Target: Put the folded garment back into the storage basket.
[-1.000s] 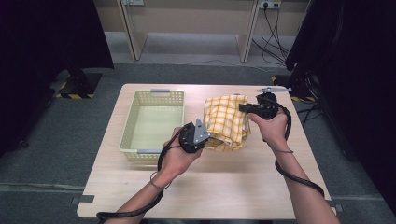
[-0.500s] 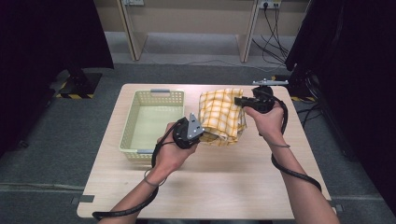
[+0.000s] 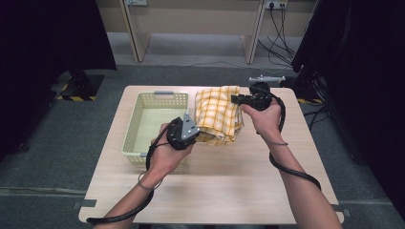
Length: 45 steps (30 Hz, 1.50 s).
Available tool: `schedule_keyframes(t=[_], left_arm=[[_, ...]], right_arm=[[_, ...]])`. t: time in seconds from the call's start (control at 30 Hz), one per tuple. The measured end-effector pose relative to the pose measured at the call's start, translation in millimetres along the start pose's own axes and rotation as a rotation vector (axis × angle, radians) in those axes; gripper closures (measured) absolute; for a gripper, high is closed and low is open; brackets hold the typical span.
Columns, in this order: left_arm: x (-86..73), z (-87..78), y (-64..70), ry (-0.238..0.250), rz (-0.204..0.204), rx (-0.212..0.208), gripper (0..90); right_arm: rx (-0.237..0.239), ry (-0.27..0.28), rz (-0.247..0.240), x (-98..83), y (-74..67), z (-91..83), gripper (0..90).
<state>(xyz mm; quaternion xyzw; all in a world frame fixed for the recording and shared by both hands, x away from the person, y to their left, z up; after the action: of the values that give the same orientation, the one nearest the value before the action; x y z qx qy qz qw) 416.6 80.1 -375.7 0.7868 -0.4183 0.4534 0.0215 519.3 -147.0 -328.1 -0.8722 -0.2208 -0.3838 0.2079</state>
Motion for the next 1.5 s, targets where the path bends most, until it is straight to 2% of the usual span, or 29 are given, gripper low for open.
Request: schedule_keyframes(t=[0.67,1.5], left_arm=[[-14.4,-20.1,-25.9,-0.007,-0.032,0.05,76.5],[-41.6,-40.2,-51.0,-0.035,-0.073,0.101,76.3]], right_arm=[[0.018,0.003,-0.042,27.6,-31.9,16.3,78.4],[0.053,-0.01,-0.068,47.2,-69.9,48.0,78.4]])
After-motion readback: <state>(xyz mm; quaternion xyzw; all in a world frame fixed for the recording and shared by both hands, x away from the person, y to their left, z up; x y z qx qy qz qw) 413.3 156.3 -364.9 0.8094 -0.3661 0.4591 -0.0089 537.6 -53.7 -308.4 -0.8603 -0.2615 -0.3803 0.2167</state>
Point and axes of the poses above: each handheld gripper's, and its own axes: z roughly forward along the jaws, x roughly out of its top, y roughly to its right, the point moved 3 cm from there along z, roughly forward along the jaws, and after that the axes turned 7 degrees about -y, right-handed, at the moved point
